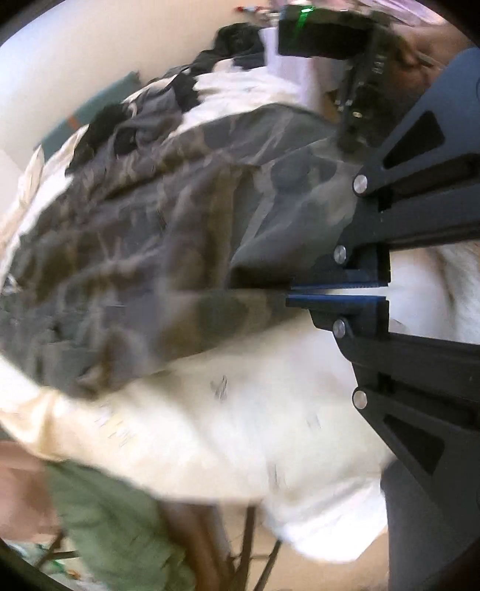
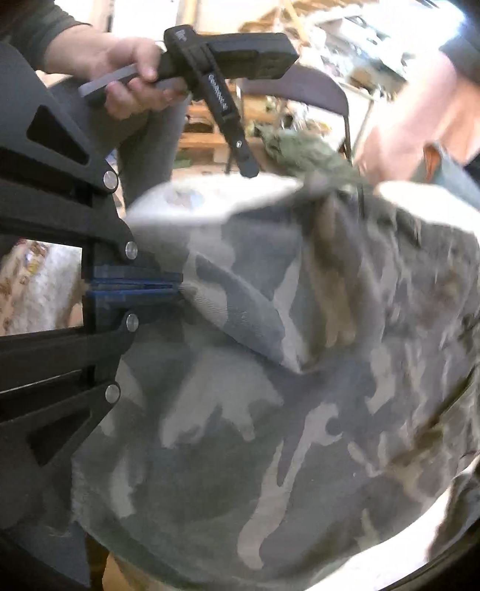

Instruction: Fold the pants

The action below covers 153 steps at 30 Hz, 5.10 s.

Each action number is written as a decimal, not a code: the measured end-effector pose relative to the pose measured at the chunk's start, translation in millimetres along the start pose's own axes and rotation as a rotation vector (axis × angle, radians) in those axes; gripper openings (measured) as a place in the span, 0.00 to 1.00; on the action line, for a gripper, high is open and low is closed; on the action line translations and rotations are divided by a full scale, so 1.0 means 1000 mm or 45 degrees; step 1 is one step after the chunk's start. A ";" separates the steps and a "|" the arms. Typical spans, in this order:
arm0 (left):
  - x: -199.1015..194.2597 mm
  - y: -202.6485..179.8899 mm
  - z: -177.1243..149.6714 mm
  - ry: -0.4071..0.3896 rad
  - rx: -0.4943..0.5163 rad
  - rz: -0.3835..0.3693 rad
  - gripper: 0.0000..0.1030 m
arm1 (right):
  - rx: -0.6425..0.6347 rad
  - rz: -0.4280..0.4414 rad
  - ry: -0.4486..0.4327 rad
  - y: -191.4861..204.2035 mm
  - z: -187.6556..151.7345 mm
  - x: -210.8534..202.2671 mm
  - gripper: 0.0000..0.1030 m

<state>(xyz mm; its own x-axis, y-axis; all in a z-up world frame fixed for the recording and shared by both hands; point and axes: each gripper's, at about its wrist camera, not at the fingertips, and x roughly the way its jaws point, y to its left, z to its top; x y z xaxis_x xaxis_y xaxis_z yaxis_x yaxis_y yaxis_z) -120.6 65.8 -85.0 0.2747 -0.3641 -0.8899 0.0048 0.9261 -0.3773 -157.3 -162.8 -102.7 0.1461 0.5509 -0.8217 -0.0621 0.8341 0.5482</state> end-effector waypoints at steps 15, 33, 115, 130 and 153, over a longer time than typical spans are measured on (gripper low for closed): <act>0.057 -0.005 -0.010 0.079 -0.026 0.128 0.47 | 0.064 0.013 -0.141 -0.012 0.010 -0.023 0.01; -0.083 0.024 -0.012 -0.065 0.002 -0.012 0.00 | -0.049 0.297 -0.088 0.021 -0.018 -0.064 0.01; 0.124 -0.181 -0.050 0.234 0.261 0.064 0.76 | 0.178 -0.575 -0.082 -0.182 -0.037 -0.129 0.00; 0.043 -0.196 -0.044 0.064 0.316 -0.196 0.01 | 0.136 -0.398 -0.219 -0.136 -0.036 -0.195 0.00; -0.002 -0.082 0.070 -0.132 0.204 0.211 0.79 | -0.019 -0.508 -0.283 -0.079 0.083 -0.167 0.41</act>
<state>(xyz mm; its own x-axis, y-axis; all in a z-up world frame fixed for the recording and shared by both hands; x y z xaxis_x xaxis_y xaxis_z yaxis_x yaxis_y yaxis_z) -54.4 -2.3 -34.1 0.3815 -0.2017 -0.9021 0.1018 0.9791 -0.1759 -95.0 -323.5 4.0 0.3695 0.1680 -0.9139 0.0284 0.9810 0.1918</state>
